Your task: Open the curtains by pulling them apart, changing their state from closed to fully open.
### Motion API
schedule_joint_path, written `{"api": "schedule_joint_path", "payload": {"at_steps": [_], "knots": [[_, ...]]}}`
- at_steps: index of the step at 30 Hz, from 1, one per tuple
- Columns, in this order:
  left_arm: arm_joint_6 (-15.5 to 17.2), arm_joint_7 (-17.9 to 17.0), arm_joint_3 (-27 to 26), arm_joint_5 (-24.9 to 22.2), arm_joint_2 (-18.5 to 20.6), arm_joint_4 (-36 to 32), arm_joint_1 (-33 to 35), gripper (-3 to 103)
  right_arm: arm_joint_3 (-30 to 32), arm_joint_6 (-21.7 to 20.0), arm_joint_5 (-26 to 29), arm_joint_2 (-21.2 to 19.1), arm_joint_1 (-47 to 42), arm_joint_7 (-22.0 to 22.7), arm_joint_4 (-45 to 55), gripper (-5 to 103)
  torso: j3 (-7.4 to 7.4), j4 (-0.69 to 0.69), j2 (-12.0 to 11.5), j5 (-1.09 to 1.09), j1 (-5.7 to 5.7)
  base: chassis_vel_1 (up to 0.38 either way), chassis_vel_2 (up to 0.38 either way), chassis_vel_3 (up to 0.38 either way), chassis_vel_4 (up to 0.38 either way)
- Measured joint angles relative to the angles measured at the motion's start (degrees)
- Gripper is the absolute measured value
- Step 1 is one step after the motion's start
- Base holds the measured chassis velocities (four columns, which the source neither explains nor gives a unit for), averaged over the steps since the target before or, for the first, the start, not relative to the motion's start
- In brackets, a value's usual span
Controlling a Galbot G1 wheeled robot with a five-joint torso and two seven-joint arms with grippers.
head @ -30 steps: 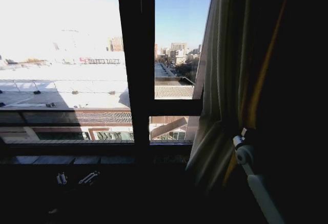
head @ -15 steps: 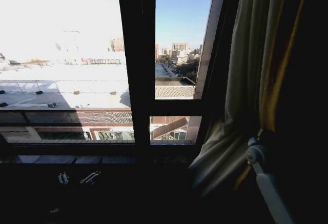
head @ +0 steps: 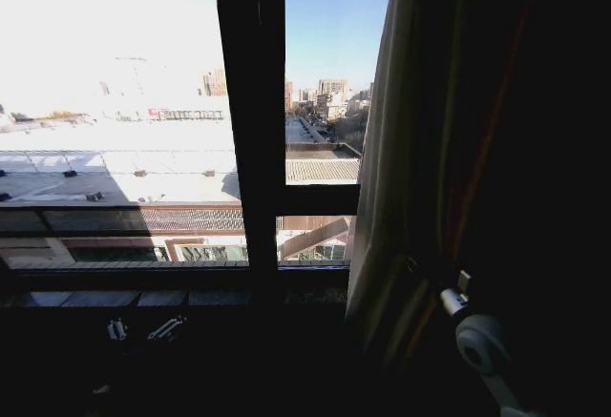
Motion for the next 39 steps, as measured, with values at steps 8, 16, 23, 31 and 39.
{"api": "schedule_joint_path", "payload": {"at_steps": [8, 16, 23, 31, 39], "knots": [[1.40, -0.22, -0.27, -1.67, 1.15, 0.13, -0.75, 100, 0.21, 0.74, -3.55, 5.78, -9.93, 0.36, 7.09, 90, -0.01, 0.01, 0.00, 0.00, 0.00, 0.000, 0.000, 0.000, 0.000], [4.28, -0.31, -0.74, -3.86, 2.30, 0.08, -1.23, 100, -0.04, 4.92, -9.96, 7.46, -11.81, -2.78, 7.87, 100, 0.00, 0.03, 0.00, 0.00, 0.00, 0.000, 0.000, 0.000, 0.000], [5.46, -0.30, -1.44, -4.68, 3.52, 0.02, -0.87, 100, -0.05, 7.72, -13.16, 8.59, -11.92, -4.99, 7.19, 100, 0.00, 0.03, 0.00, 0.01, 0.00, 0.000, 0.000, 0.000, 0.000], [5.74, -0.28, -1.26, -4.74, 3.67, 0.00, -0.94, 100, -0.40, 7.88, -13.31, 8.82, -11.96, -5.88, 7.35, 100, 0.00, 0.03, 0.00, 0.02, 0.00, 0.066, 0.065, -0.047, -0.064], [5.75, -0.28, -1.16, -4.59, 3.42, 0.00, -1.01, 100, -0.48, 7.86, -13.27, 8.82, -11.93, -6.43, 7.16, 100, 0.00, 0.03, 0.00, -0.02, 0.00, 0.166, 0.166, -0.152, -0.169]]}}
